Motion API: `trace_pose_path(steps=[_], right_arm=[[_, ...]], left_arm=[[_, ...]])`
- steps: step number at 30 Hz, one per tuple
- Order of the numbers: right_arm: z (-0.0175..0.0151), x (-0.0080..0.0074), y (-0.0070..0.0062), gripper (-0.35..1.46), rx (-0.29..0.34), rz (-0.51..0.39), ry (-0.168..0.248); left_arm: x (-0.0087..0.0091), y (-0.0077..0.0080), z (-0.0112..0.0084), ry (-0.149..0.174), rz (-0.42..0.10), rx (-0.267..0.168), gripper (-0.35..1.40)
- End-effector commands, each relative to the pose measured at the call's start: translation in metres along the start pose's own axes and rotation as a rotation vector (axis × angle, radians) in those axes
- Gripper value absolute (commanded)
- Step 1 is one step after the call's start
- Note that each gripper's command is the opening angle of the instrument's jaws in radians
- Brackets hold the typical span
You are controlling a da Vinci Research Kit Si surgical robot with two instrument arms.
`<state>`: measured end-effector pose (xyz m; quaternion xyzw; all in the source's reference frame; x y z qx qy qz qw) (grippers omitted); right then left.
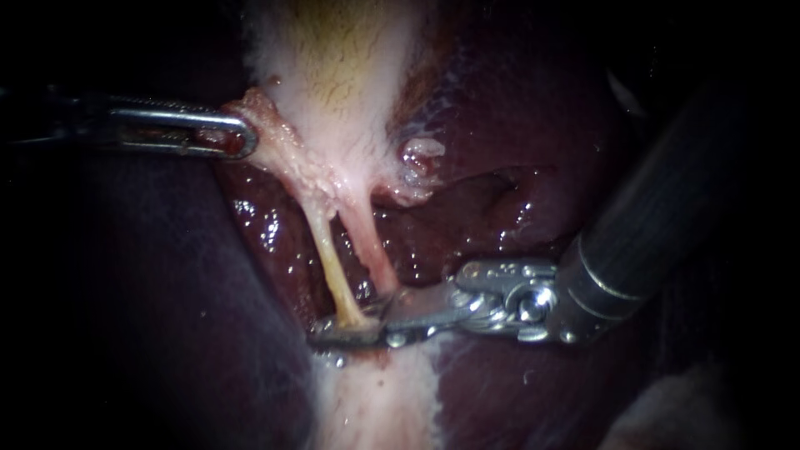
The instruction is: Going back first clip left tube
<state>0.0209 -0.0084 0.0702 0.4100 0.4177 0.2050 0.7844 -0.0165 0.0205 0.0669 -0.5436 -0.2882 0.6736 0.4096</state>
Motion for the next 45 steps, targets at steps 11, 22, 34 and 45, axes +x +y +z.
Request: trace_pose_path(steps=[11,22,34,45], right_arm=[[0.0005,0.0004,0.0004,0.05,0.069,-0.094,0.009],[0.001,0.0009,0.0006,0.44,0.036,-0.158,0.062],[-0.0017,0.0018,0.0025,0.49,-0.125,-0.292,0.13],[-0.0071,0.0016,0.0011,0.5,-0.176,-0.399,0.138]], left_arm=[[0.0,0.0,0.0,0.0,0.0,0.0,-0.35],[-0.0001,0.0,0.0,0.0,0.001,0.0,-0.35],[-0.0002,0.0,0.0,0.0,0.002,0.001,-0.35],[-0.0004,0.0,0.0,0.0,0.002,0.001,-0.35]])
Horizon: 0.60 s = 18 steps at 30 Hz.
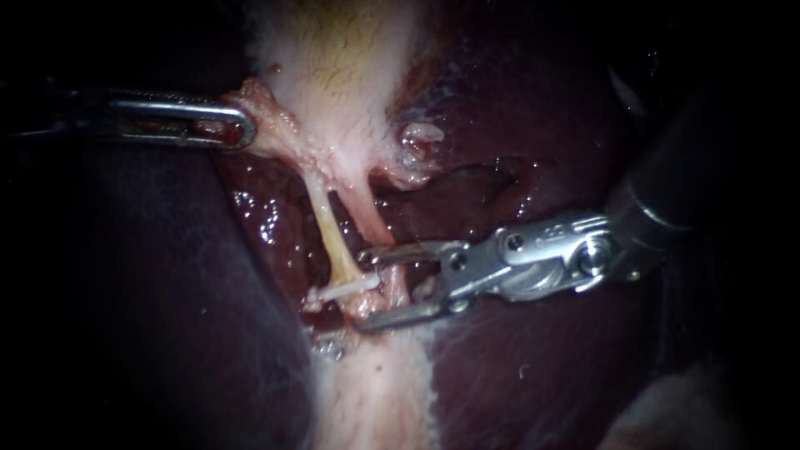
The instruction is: Going back first clip left tube
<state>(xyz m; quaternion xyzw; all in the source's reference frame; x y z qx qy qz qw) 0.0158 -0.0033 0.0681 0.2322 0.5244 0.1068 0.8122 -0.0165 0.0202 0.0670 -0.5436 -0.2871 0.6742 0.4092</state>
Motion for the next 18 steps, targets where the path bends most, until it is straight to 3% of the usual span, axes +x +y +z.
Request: trace_pose_path(steps=[1,6,18], right_arm=[[-0.0004,0.0,0.0,0.5,-0.001,-0.008,0.0],[-0.0039,0.0005,-0.0004,0.5,-0.013,-0.078,0.0],[-0.0107,0.0017,-0.0006,0.5,-0.003,-0.114,0.005]], left_arm=[[0.0,0.0,0.0,0.0,0.0,0.0,-0.35],[0.0,0.0,-0.0001,0.0,0.0,-0.001,-0.35],[-0.0001,-0.0001,-0.0001,0.0,0.001,0.0,-0.35]])
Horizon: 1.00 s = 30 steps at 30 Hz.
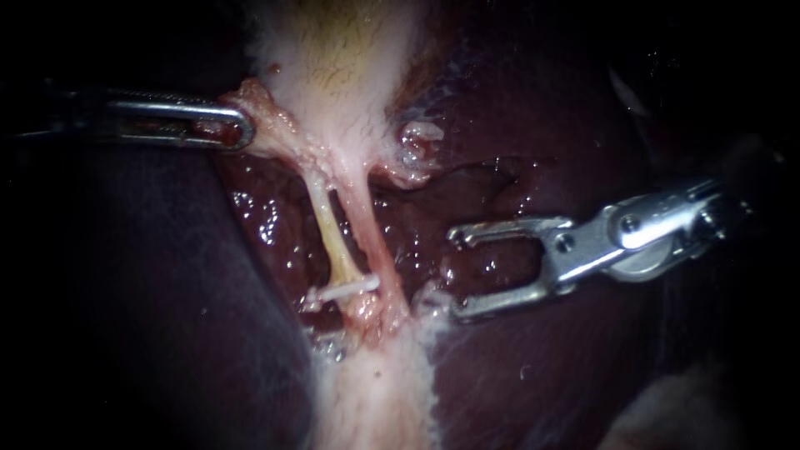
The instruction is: Going back first clip left tube
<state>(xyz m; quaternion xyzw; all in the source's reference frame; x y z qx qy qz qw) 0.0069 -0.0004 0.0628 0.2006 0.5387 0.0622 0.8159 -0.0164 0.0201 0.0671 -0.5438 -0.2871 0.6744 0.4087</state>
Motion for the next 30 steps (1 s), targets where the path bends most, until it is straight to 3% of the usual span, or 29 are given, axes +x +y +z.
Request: trace_pose_path(steps=[1,11,18,25,30], right_arm=[[-0.0002,0.0001,0.0001,0.5,-0.001,0.001,0.0],[-0.0008,0.0,0.0001,0.5,-0.004,-0.001,-0.001],[-0.0009,0.0,0.0001,0.5,-0.005,-0.001,-0.001],[-0.0012,-0.0001,0.0,0.5,-0.003,-0.002,-0.001],[-0.0012,-0.0001,0.0,0.5,-0.004,-0.001,-0.001]], left_arm=[[-0.0001,-0.0001,0.0001,0.0,0.0,0.0,-0.35],[-0.0021,-0.001,0.0021,0.004,0.013,0.01,-0.35],[-0.0037,-0.003,0.0048,0.003,0.025,0.009,-0.35],[-0.004,-0.0049,0.0058,-0.004,0.029,0.014,-0.35],[-0.0043,-0.0051,0.0063,-0.007,0.03,0.015,-0.35]])
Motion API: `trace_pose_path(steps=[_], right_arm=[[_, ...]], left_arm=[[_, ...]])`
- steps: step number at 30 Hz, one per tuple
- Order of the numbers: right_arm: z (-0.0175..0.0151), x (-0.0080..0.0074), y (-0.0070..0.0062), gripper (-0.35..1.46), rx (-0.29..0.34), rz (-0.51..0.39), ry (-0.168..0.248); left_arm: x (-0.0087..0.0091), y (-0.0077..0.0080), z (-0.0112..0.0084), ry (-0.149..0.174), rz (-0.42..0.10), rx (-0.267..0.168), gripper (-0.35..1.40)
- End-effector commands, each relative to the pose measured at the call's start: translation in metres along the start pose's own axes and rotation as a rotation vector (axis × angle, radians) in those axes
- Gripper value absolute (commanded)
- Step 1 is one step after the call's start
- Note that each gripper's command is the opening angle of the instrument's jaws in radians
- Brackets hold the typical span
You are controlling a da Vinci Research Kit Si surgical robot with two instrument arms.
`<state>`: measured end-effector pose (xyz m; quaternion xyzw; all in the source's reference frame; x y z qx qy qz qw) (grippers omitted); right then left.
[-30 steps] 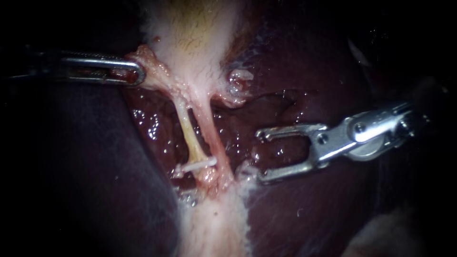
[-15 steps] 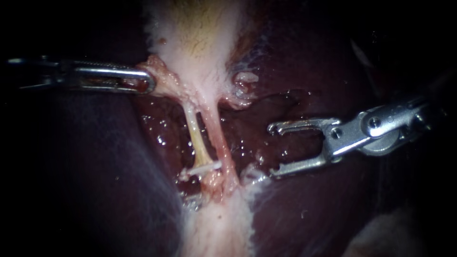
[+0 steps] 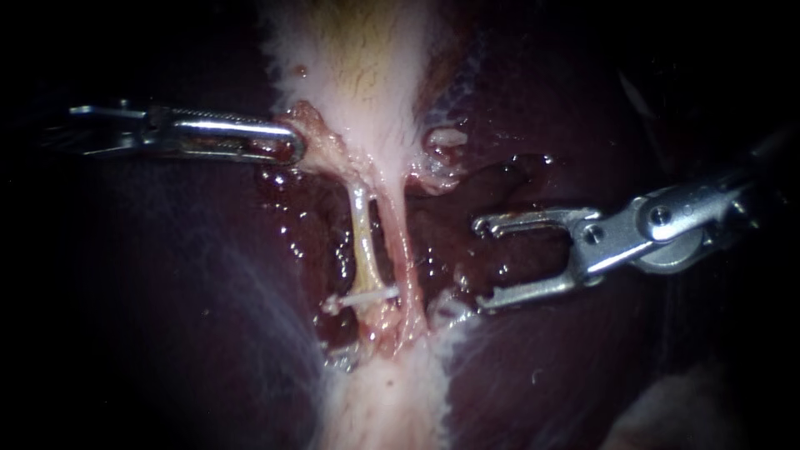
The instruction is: Going back first clip left tube
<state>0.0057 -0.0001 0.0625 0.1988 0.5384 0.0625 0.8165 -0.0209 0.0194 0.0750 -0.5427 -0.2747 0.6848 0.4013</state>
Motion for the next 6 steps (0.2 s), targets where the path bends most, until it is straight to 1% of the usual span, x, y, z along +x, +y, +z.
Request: trace_pose_path(steps=[1,6], right_arm=[[0.0,0.0,0.0,0.5,0.0,0.0,0.0],[0.0,0.0,0.0,0.5,0.0,0.0,0.0]], left_arm=[[-0.0001,0.0001,0.0,0.0,-0.001,0.0,-0.35],[0.0,0.0002,-0.0001,0.0,-0.001,-0.001,-0.35]])
